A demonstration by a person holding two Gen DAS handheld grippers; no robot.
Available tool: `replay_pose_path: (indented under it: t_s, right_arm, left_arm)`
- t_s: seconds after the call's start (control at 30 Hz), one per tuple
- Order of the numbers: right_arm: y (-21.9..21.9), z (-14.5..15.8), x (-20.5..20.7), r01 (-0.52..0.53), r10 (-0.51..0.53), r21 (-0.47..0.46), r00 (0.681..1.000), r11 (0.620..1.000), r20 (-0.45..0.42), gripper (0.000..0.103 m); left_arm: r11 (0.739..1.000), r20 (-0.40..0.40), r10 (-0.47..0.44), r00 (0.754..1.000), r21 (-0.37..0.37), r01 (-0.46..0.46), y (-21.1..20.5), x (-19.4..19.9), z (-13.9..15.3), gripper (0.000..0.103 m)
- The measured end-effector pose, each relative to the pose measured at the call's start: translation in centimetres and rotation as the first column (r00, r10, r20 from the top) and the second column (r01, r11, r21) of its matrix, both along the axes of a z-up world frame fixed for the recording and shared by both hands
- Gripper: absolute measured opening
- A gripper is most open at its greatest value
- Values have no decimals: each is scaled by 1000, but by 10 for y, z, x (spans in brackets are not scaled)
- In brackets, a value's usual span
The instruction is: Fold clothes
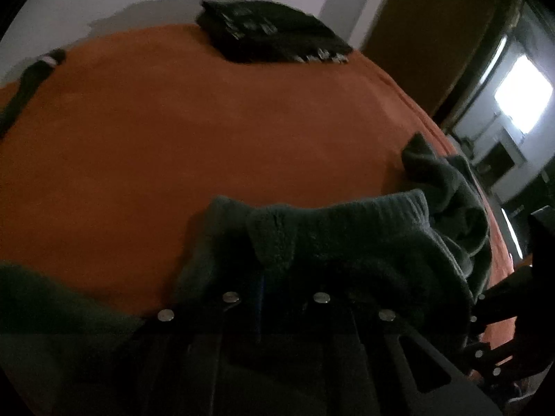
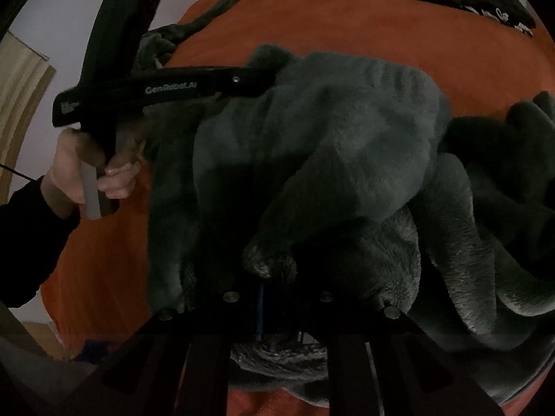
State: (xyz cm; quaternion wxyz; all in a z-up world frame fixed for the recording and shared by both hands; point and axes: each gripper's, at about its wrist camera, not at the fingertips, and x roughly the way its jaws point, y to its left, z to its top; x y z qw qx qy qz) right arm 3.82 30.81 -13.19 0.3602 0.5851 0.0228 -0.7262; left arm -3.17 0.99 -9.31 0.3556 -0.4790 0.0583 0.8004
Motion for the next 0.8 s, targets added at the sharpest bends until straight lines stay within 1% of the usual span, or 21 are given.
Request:
replay_pose_path:
  t_s: [0.07, 0.17, 0.23, 0.27, 0.3, 0.33, 0.47, 0.5, 0.53, 0.57, 0.6, 0.7, 0.73, 0.8]
  right_arm:
    - [1, 5, -2, -23, 23, -5, 1000, 1000, -14, 13]
    - [6, 15, -6, -63, 63, -4, 997, 998, -39, 18]
    - [10, 24, -13, -75, 75, -4, 995, 997, -63, 30]
    - [15, 28, -17, -80, 79, -11, 994, 997, -74, 34]
    - [21, 29, -22, -89, 87, -26, 993, 996, -74, 42]
    - [23, 28, -27, -101, 99, -36, 993, 994, -58, 44]
    - [33, 24, -48, -141, 143, -66, 989, 988, 32, 44]
    - [41, 24, -54, -127, 129, -71, 991, 989, 35, 48]
    - [48, 23, -59, -112, 115, -77, 993, 991, 39, 61]
    - [56, 23, -65, -98, 101, -83, 994, 992, 42, 67]
    - [64, 21, -68, -81, 85, -85, 995, 993, 50, 69]
    - [80, 21, -86, 27, -19, -93, 997, 995, 81, 69]
    - [84, 24, -94, 63, -55, -96, 995, 993, 81, 69]
    - [90, 37, -111, 114, -109, -105, 993, 988, 51, 69]
  left_arm:
    - [999, -17, 30, 999, 39, -29, -21, 13, 19, 11]
    - [996, -69, 3, 998, 94, 4, -44, 46, 43, 11]
    - [985, -127, -80, 989, 139, 98, -60, 72, 59, 11]
    - [976, -159, -125, 979, 159, 150, -68, 86, 67, 11]
    - [964, -194, -169, 966, 172, 204, -74, 98, 71, 11]
    - [956, -206, -191, 960, 181, 229, -77, 106, 72, 11]
    - [933, -213, -244, 946, 213, 289, -85, 128, 73, 11]
    - [927, -215, -257, 942, 221, 303, -87, 133, 73, 11]
    - [920, -217, -270, 938, 229, 318, -89, 139, 73, 11]
    - [913, -220, -283, 934, 237, 332, -91, 144, 73, 11]
    - [906, -222, -296, 929, 244, 347, -93, 150, 73, 11]
    - [904, -213, -303, 929, 243, 351, -86, 152, 70, 11]
    - [905, -210, -304, 929, 241, 351, -84, 151, 68, 11]
    - [906, -203, -306, 930, 239, 350, -79, 150, 65, 11]
